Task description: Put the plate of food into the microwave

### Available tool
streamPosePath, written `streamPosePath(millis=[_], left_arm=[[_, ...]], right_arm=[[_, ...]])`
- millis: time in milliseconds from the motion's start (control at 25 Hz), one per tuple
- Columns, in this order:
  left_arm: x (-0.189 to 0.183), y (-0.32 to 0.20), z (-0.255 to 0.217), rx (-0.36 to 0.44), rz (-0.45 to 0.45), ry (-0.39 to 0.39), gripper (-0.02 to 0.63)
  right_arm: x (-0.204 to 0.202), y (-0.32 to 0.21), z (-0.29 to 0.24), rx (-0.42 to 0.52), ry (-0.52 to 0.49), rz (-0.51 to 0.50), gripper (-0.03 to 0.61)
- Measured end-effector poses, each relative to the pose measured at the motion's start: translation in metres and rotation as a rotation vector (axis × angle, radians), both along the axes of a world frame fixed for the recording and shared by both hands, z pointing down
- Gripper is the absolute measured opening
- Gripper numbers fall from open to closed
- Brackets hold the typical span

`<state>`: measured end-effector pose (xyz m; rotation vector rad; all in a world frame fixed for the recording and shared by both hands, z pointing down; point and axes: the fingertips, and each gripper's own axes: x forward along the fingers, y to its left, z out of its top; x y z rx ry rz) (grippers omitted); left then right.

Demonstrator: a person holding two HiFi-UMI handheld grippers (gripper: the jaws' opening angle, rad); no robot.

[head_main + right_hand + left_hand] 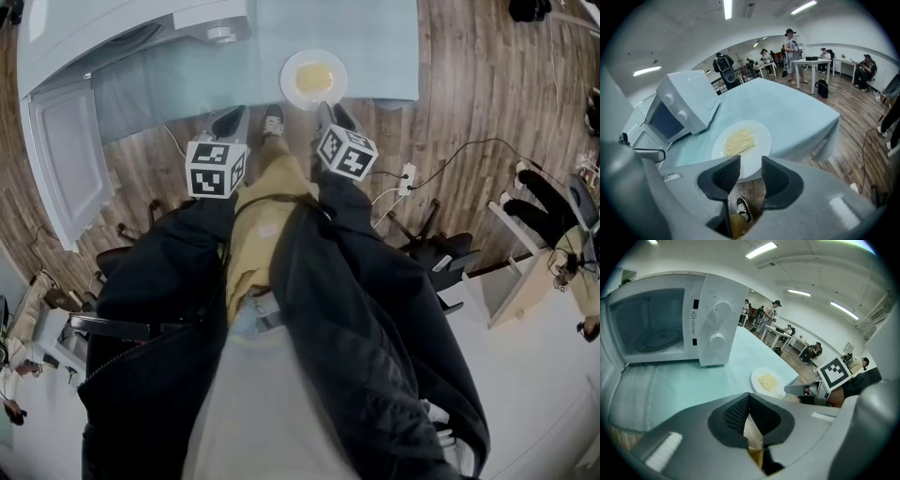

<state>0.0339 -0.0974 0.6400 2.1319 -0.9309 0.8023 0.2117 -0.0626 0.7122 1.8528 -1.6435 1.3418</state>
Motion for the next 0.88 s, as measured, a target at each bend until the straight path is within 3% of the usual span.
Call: streamPosePath(millis=[160, 360, 560, 880], left_arm=[[0.005, 0.0, 0.002, -0.008, 0.003, -0.007, -0.005], [0.005, -0.002, 0.005, -0.018, 0.003, -0.013, -0.005], [-0.001, -0.004, 0.006, -0.022, -0.009, -0.021, -0.005], [-0.012, -0.004, 0.007, -0.025, -0.029, -0.021, -0.005]], right_arm=[[0.009, 0.003, 0.009, -0.017, -0.026, 0.062, 0.153], [0.004, 0.001, 0.019, 0.02, -0.253, 0.185, 0.164], [-0.007, -0.003, 0.031, 0.015, -0.372, 0.216, 0.162], [-0.012, 0.001, 0.032, 0.037, -0.577, 0.355, 0.083]])
